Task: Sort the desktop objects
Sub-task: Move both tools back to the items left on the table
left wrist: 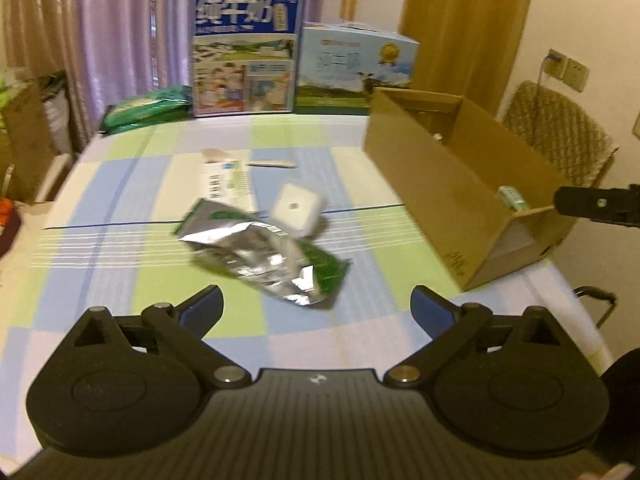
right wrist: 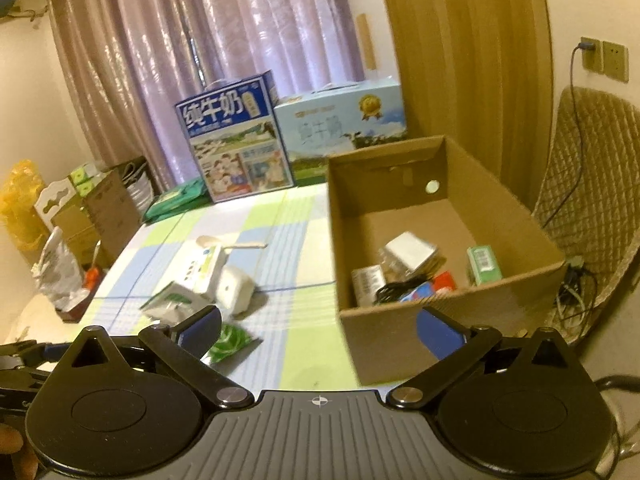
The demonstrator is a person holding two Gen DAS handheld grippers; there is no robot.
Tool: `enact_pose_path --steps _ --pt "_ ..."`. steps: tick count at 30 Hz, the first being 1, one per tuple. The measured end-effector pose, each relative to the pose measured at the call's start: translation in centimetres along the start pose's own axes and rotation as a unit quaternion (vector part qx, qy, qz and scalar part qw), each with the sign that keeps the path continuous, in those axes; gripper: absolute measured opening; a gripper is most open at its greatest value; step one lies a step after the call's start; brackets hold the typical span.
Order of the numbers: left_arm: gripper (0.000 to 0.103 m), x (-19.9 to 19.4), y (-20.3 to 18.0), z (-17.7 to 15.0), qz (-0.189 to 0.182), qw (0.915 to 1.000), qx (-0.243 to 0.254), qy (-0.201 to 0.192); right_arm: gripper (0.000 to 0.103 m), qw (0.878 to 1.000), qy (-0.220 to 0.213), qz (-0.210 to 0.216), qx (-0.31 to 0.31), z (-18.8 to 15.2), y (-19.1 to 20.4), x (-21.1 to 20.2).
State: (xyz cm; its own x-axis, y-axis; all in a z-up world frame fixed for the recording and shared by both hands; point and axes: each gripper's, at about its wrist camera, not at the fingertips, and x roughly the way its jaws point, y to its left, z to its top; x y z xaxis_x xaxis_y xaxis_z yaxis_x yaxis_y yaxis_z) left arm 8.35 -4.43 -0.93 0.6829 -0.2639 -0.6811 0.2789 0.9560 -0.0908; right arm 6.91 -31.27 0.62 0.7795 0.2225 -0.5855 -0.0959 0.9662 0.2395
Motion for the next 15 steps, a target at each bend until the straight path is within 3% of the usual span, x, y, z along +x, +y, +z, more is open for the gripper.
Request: enact_pose_path --steps 15 --pt "0.100 -1.1 4.8 -0.6 0.032 0.9993 -0.018 -0.002 0.101 0.997 0.047 0.041 -0.041 -3.2 3.9 2.7"
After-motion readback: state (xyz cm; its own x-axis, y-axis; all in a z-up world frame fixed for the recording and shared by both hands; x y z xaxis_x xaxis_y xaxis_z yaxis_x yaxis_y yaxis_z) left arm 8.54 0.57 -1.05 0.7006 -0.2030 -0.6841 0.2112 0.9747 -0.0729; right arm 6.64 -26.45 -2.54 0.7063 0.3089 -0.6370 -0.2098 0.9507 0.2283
